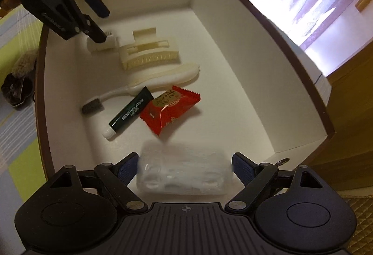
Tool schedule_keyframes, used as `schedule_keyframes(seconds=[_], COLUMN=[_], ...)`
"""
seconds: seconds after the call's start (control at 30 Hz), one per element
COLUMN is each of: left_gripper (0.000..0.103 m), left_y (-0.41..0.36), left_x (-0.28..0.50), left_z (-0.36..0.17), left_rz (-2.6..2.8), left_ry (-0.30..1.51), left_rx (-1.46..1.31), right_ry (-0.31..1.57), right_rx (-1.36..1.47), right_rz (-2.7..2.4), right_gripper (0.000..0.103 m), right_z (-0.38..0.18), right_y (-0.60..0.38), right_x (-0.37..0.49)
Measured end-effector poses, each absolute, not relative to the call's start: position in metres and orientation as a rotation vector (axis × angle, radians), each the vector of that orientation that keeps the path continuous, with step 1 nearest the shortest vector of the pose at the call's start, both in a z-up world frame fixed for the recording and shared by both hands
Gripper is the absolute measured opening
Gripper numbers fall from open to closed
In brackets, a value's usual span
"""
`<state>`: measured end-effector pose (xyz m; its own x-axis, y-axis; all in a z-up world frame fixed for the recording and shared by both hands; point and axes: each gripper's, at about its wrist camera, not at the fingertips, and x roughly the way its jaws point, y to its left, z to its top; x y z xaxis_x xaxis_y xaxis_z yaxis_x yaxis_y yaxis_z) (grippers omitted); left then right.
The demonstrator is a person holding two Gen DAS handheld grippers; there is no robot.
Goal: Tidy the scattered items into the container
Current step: 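Withdraw both tools out of the brown box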
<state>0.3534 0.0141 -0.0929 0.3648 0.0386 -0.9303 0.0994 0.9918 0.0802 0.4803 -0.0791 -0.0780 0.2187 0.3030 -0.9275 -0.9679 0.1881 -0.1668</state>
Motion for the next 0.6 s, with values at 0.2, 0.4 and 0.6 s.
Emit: schedule_keyframes(seconds=[0.2, 0.4, 0.6], left_gripper=[0.064, 0.074, 0.077], left_y=[0.017, 0.016, 0.011], left_x=[0.353, 0.351, 0.345], left_z=[-0.086, -0.080, -0.070], left_rz=[-0.040, -0.035, -0.031], left_ry=[1.194, 1.193, 1.170], left_rx=[0.092, 0.071, 0.060], right_ry=[0.868, 0.834, 0.805], right_rx=[-0.918, -0.871, -0.776], right_rz=[1.095, 1.070, 1.071], right_gripper=[0.103, 0.103, 0.103], right_z=[-0.073, -0.061, -0.044], right_y=[-0.081, -0.088, -0.099], right_x=[0.483, 0.484, 0.474])
